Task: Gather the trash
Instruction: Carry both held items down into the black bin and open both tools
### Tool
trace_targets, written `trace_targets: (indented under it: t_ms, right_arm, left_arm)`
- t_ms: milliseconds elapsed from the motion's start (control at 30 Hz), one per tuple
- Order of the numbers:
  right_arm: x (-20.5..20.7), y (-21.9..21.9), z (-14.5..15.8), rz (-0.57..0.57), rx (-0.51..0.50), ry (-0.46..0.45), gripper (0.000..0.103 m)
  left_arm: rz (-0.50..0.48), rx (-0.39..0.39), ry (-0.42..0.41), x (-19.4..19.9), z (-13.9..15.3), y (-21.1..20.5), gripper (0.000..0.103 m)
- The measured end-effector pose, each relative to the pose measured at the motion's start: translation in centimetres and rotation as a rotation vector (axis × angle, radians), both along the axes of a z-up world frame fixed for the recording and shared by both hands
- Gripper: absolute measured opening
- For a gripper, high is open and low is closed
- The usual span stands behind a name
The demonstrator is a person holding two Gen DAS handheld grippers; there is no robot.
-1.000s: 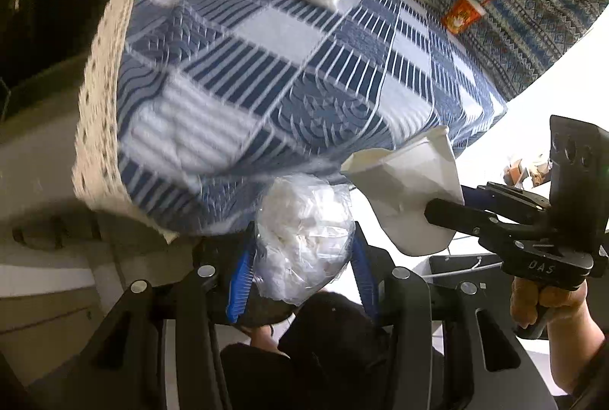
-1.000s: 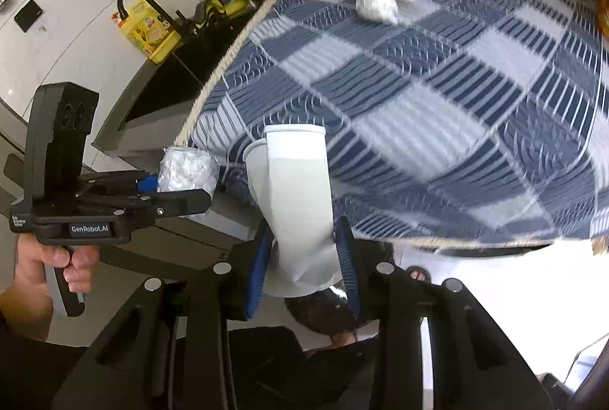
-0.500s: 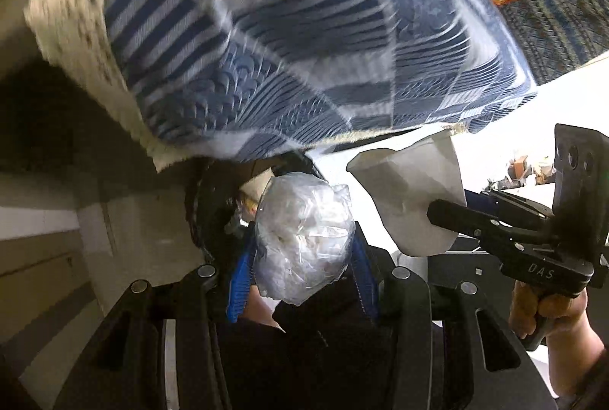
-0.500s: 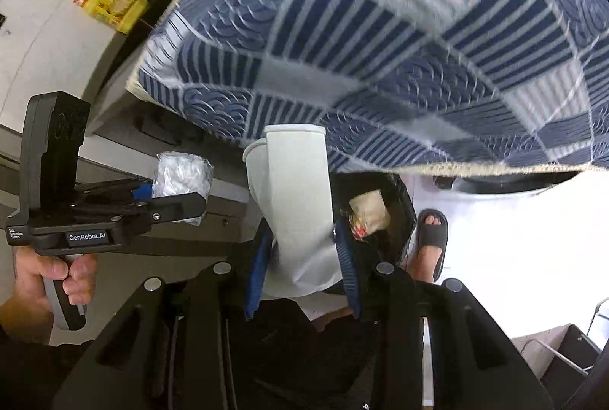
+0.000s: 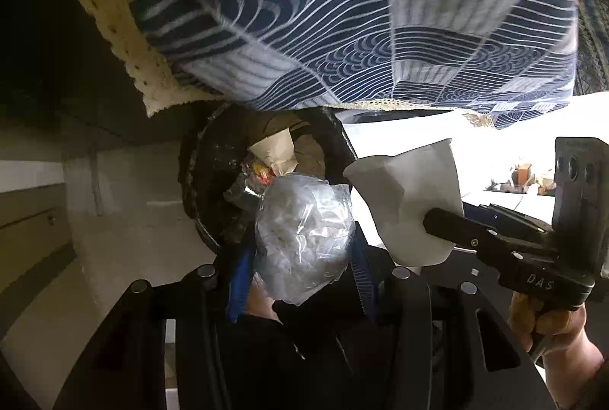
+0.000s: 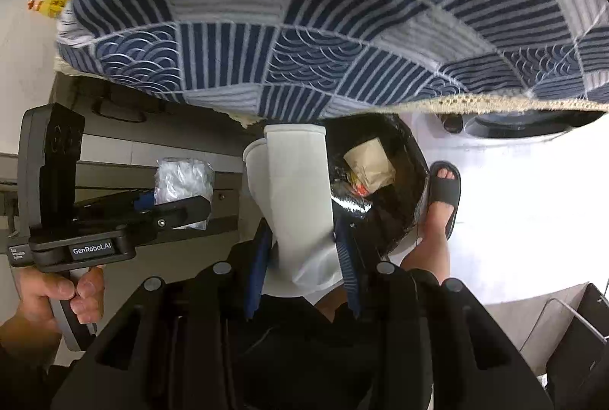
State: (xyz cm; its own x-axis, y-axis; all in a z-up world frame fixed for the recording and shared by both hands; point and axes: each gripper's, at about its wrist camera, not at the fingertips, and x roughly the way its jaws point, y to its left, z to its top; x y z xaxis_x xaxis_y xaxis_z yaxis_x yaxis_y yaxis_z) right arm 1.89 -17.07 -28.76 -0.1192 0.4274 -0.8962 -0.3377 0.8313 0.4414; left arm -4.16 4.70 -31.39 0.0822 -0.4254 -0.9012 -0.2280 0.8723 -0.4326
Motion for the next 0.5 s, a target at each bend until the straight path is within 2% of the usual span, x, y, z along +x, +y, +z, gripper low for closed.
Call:
trace_targets:
  t_ms: [167, 300, 333, 367, 400, 433, 500]
  right_arm:
    - [0.9, -0.7, -1.7, -0.03, -0.014, 0.025, 0.036]
    - [1.4, -0.9, -2.3, -0.039, -0.013, 0.041, 0.038]
    - [1.5, -0.9, -2.3, -0.038, -0.014, 0.038, 0.041]
    - [1.5, -0.9, -2.3, -0.039, -0.015, 0.035, 0.049]
    - [1.6, -1.0, -2.2, -0.041, -0.014, 0.033, 0.055]
    - [1.7, -1.0, -2.3, -0.043, -0.016, 0.03, 0.061]
    - [1.9, -1.3, -2.1, -0.05, -0.022, 0.022, 0.061]
  left_arm:
    - [0.009, 0.02, 0.021, 0.5, -1.8, 0.2, 0.045]
    - [0.013, 0.012, 0.026, 0.9, -1.7, 0.0, 0.046]
    - [0.006, 0.023, 0.024, 1.0, -1.6, -0.2, 0.055]
    - [0.007, 0.024, 0.023, 1.0, -1.5, -0.3, 0.069]
    - [0.014, 0.017, 0.025, 1.1, -1.5, -0.3, 0.078]
    - [0.025, 0.017, 0.024, 1.1, -1.4, -0.2, 0.079]
    - [0.03, 0.027, 0.026, 1.2, -1.4, 0.0, 0.079]
